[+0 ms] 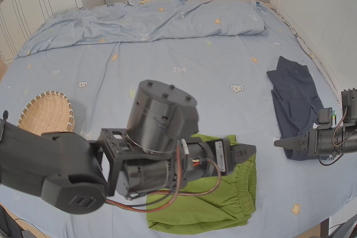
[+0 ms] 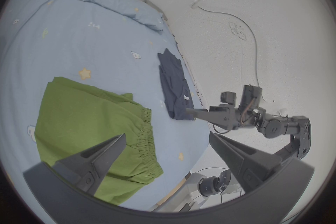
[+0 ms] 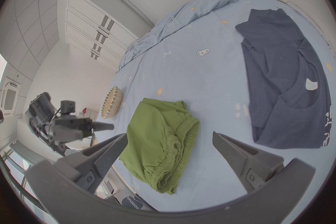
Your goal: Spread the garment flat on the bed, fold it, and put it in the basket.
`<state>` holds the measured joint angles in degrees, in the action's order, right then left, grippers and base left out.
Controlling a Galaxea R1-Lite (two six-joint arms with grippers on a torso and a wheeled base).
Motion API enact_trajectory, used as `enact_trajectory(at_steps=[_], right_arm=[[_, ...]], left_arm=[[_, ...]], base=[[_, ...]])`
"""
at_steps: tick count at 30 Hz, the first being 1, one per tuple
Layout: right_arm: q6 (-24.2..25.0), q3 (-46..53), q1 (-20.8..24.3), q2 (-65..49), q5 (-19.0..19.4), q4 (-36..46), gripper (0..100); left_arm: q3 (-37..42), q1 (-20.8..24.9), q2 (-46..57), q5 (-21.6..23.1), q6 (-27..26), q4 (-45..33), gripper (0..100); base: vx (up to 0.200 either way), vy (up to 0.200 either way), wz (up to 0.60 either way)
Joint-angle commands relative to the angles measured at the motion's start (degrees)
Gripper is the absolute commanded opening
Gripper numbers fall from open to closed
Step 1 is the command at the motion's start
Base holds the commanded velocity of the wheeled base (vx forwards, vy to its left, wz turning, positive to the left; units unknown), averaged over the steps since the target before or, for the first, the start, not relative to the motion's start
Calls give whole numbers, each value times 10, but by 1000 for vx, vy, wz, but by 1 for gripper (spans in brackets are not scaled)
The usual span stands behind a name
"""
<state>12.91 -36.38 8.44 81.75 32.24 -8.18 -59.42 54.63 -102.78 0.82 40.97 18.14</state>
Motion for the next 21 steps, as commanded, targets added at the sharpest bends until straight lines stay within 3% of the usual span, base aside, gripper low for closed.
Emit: enact_trajectory(at_steps=[1, 3, 6, 10, 15, 17, 21], right_arm=[[6, 3, 69, 3, 2, 4, 100], [10, 5, 103, 8, 5, 4, 100], [16, 13, 156, 39, 5, -1, 100], [17, 26, 209, 108, 5, -4, 100], [17, 53, 224, 148, 7, -34, 100], [18, 54, 225, 154, 8, -41, 100], [17, 61, 226, 162, 46, -51, 100]], left_arm=[[64, -117, 56, 103, 13, 1, 100], [100, -196, 69, 197, 7, 0, 100], [156, -286, 65, 286, -10, 12, 100], [204, -360, 16, 321, -80, 49, 100], [222, -371, -46, 322, -172, 66, 100], [220, -369, -58, 322, -173, 67, 100], [212, -344, -98, 322, -172, 83, 100]], base=[[0, 0, 0], [0, 0, 0], [0, 0, 0], [0, 0, 0], [0, 0, 0], [0, 0, 0], [0, 0, 0]])
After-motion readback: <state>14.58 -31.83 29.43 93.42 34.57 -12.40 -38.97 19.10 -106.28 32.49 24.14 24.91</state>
